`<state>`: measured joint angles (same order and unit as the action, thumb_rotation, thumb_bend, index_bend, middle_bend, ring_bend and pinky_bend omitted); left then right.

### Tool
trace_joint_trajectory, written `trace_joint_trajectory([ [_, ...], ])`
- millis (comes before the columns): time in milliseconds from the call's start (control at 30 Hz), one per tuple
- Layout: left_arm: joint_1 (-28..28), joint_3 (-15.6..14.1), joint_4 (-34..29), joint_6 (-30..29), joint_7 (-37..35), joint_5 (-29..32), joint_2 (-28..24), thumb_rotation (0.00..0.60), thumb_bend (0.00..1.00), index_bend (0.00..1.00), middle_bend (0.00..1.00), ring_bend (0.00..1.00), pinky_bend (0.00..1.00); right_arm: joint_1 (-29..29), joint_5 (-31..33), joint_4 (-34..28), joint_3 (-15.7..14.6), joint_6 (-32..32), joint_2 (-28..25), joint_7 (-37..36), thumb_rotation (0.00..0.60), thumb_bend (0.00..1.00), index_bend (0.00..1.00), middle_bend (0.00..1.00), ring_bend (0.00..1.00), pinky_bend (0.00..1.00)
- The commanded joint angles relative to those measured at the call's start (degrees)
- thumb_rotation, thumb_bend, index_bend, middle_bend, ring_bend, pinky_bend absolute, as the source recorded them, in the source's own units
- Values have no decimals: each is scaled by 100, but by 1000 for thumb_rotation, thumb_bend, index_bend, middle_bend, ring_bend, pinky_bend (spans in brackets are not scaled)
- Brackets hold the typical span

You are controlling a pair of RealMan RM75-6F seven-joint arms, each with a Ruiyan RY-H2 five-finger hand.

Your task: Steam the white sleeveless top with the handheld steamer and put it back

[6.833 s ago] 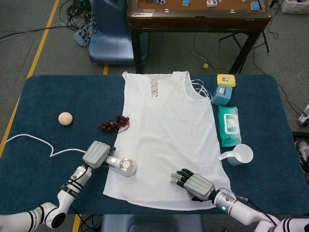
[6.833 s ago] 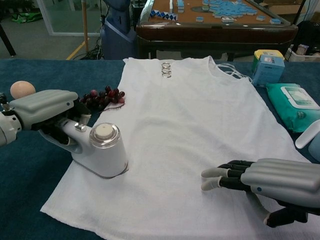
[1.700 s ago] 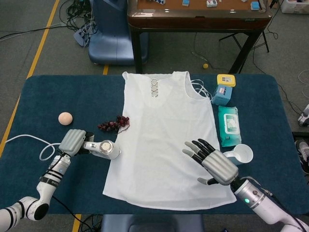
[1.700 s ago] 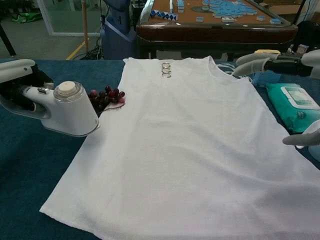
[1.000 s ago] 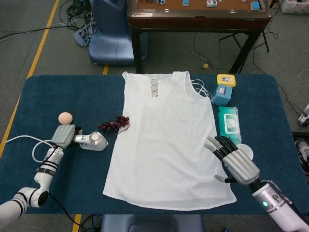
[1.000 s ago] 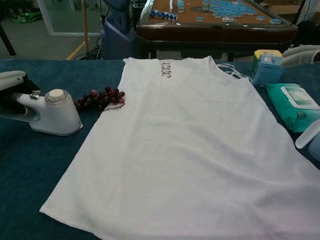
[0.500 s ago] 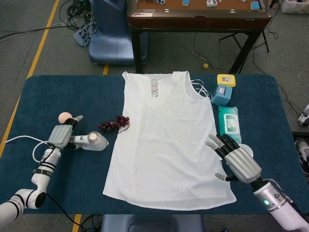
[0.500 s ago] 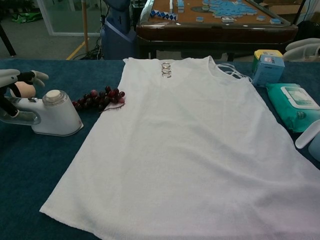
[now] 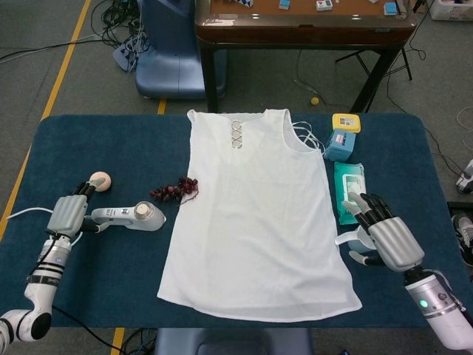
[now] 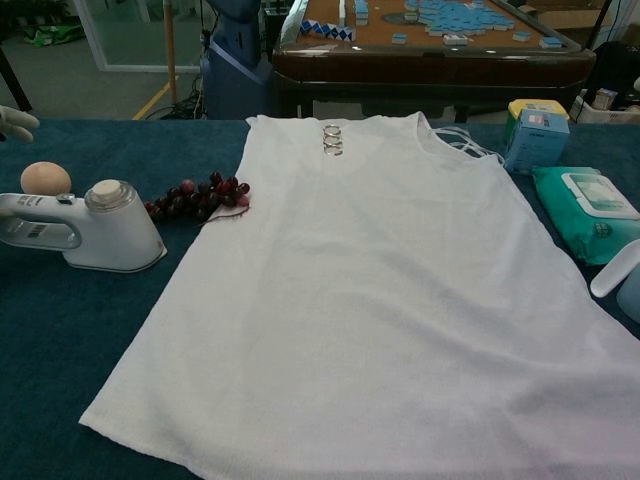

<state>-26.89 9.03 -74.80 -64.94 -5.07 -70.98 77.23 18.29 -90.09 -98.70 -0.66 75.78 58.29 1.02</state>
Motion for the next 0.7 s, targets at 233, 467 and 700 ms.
trace_joint_trajectory([
  [233,1038,-287,-1030,-1674,338,-606,-561,600,23,178,203,156,258,-423,291,277,26,333,206,102,600,193,0,107,0,0],
  [467,1590,-563,-1503,-2365,791,-855,-645,600,23,202,203,156,258,-713,223,318,-9,665,260,83,600,193,0,118,0,0],
  [700,1892,-750,-1755,-2631,1094,-1073,-676,600,23,202,203,157,258,-859,181,357,-41,729,312,72,600,192,0,118,0,0],
])
